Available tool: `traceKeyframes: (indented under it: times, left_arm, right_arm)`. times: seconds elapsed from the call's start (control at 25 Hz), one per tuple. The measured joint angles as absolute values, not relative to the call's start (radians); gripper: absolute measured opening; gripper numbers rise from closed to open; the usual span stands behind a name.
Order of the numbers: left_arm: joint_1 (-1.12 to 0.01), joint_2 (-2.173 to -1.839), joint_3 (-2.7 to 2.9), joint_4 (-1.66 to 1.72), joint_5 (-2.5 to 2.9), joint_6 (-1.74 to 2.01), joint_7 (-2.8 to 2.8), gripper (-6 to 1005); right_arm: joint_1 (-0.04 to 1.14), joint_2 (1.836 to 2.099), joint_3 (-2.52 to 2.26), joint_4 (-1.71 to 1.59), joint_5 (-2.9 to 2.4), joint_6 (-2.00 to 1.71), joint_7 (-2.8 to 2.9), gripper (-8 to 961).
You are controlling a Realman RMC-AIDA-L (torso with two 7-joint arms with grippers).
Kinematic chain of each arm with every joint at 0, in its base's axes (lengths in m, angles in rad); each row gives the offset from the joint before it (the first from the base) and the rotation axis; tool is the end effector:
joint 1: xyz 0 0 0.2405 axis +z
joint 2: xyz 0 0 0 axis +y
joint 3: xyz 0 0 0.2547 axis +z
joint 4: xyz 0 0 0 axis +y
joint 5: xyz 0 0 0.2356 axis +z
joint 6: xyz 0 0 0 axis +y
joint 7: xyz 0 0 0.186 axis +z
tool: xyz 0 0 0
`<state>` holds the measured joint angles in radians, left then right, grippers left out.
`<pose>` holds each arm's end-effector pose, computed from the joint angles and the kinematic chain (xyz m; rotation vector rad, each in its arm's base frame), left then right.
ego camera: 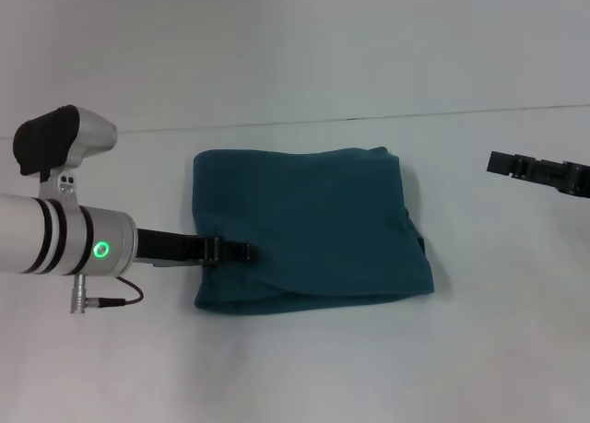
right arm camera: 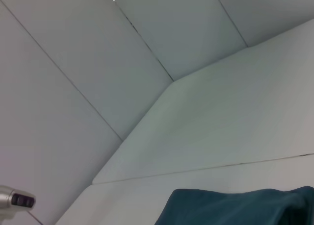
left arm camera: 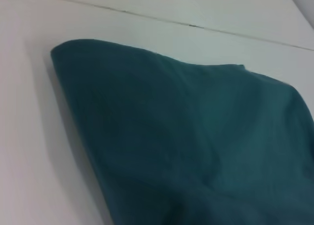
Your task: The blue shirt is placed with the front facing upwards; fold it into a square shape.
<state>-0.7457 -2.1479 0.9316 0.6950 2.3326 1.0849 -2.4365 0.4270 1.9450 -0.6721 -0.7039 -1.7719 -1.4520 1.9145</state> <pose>-0.2311 0.4405 -0.0937 -2.3191 -1.5322 -0.2433 0.3066 0.3899 0.0630 -2.2263 1.2672 0.9085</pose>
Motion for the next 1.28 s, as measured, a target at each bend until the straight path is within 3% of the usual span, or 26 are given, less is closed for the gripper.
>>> traceKeyframes:
  times: [0.08, 0.28, 0.8, 1.28]
  left_arm:
    - [-0.746, -2.149, 0.932, 0.695, 2.333, 1.085, -2.436, 779]
    - [-0.744, -2.151, 0.933, 0.7, 2.333, 1.093, -2.435, 566]
    - [-0.692, -2.151, 0.922, 0.794, 2.327, 1.173, -2.448, 136]
    - [-0.615, -2.135, 0.855, 0.86, 2.34, 1.241, -2.466, 94]
  right_arm:
    - [0.425, 1.945, -0.669, -0.703, -1.772, -1.455, 1.914, 945]
    - [0.426, 1.945, -0.665, -0.701, -1.772, -1.456, 1.914, 945]
    - [0.424, 1.945, -0.648, -0.698, -1.771, -1.457, 1.914, 945]
    - [0.434, 1.943, -0.646, -0.698, -1.772, -1.456, 1.918, 945]
